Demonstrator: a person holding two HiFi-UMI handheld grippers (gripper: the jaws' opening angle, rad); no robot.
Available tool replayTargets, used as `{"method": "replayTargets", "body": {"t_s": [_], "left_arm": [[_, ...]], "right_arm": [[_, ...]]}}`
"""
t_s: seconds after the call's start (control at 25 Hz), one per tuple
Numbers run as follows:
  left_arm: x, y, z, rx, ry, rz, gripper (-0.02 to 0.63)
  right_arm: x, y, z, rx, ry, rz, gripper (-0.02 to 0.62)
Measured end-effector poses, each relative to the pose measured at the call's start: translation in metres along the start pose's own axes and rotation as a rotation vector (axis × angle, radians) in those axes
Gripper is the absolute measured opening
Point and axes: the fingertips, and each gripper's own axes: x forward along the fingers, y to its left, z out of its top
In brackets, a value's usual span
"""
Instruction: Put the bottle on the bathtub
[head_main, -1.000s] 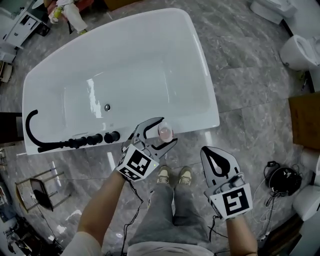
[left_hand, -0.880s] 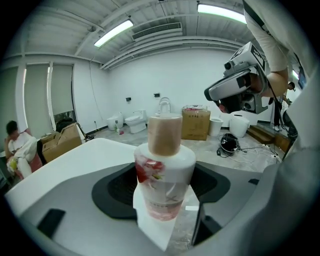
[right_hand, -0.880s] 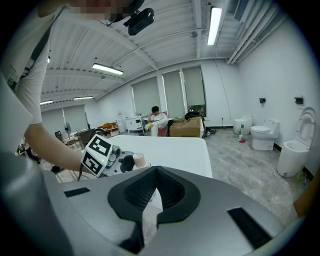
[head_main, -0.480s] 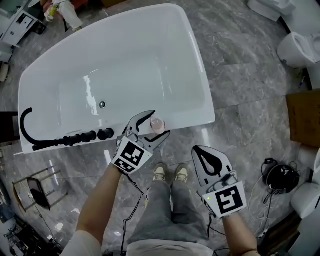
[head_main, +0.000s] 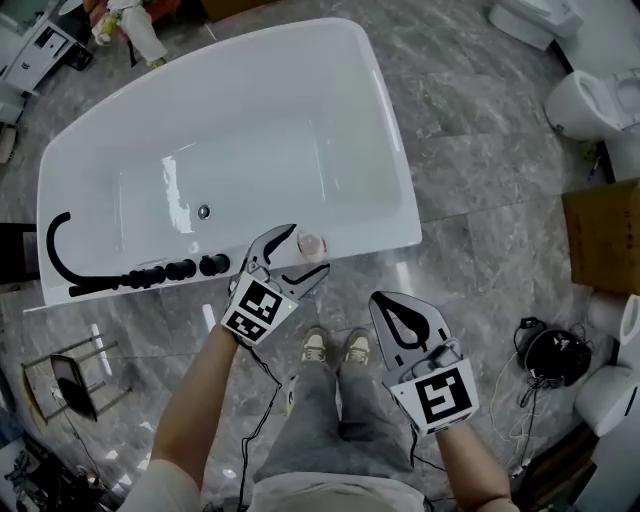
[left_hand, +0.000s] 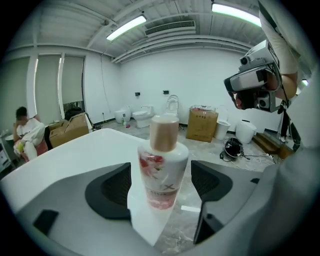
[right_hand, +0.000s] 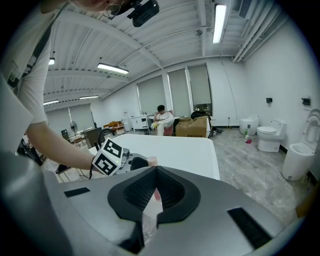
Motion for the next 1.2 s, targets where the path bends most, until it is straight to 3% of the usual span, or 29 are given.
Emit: {"method": "replayTargets", "body": {"t_s": [0.32,0.44,0.6,0.76,1.0,1.2], "left_arm": [[-0.07,0.003,0.046,-0.021,-0.022,0.068,0.355],[-0.103,0.009,0.074,0.006,-0.058,0.155,0.193],[-0.149,0.0,0.109,0.009,-0.107,0.19,0.152],[-0.189,-0.014,0.15,0.005,-0.159,0.207,0.094],[-0.251,-0.029,0.206,0.027,-0.23,0.288,0.052],[-0.298,-0.048,0.246,0.045,-0.279,0.3,0.035]], "right_arm": [[-0.03,0.012,0.052,0.003,-0.015,-0.017,0.029],[-0.044,0.02,0.079,-0.011,-0.042,-0.027,0.029],[-0.069,0.036,0.109,0.009,-0.077,-0.024,0.029],[-0.097,0.051,0.143,0.162,-0.117,0.036,0.029],[-0.141,0.07,0.195,0.039,-0.179,0.004,0.029],[-0.179,0.093,0.231,-0.05,-0.235,0.002,0.029]]}}
